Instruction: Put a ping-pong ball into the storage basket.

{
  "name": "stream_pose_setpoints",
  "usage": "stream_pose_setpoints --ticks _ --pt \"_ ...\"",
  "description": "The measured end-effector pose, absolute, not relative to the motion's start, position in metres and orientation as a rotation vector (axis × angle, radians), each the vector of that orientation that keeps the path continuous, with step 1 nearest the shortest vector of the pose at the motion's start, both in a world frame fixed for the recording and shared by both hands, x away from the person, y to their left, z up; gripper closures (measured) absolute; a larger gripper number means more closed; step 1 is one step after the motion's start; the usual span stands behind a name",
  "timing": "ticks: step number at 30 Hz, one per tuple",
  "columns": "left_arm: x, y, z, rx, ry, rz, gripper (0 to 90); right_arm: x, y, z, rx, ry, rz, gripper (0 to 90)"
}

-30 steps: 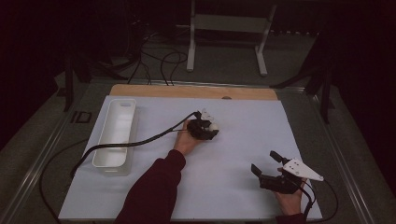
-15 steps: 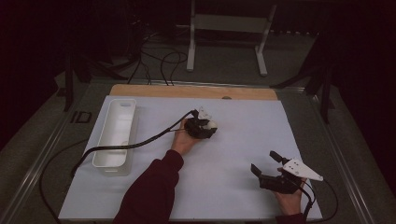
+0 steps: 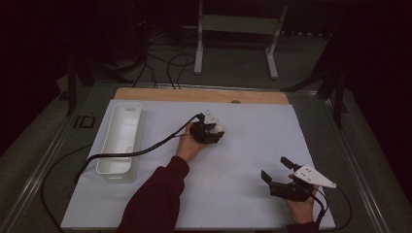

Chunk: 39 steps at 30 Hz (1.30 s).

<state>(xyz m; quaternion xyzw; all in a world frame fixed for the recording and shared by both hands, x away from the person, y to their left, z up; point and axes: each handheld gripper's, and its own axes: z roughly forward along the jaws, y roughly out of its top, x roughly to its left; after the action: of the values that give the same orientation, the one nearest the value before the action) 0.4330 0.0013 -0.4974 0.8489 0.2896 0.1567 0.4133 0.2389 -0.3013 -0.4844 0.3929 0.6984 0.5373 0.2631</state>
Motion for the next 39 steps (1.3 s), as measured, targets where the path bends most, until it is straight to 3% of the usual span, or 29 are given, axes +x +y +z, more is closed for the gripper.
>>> stream_pose_setpoints --ticks 39 --pt "0.414 0.027 -0.471 2.093 0.726 0.475 50.6 0.239 -0.3 -0.484 1.058 1.891 1.453 7.6"
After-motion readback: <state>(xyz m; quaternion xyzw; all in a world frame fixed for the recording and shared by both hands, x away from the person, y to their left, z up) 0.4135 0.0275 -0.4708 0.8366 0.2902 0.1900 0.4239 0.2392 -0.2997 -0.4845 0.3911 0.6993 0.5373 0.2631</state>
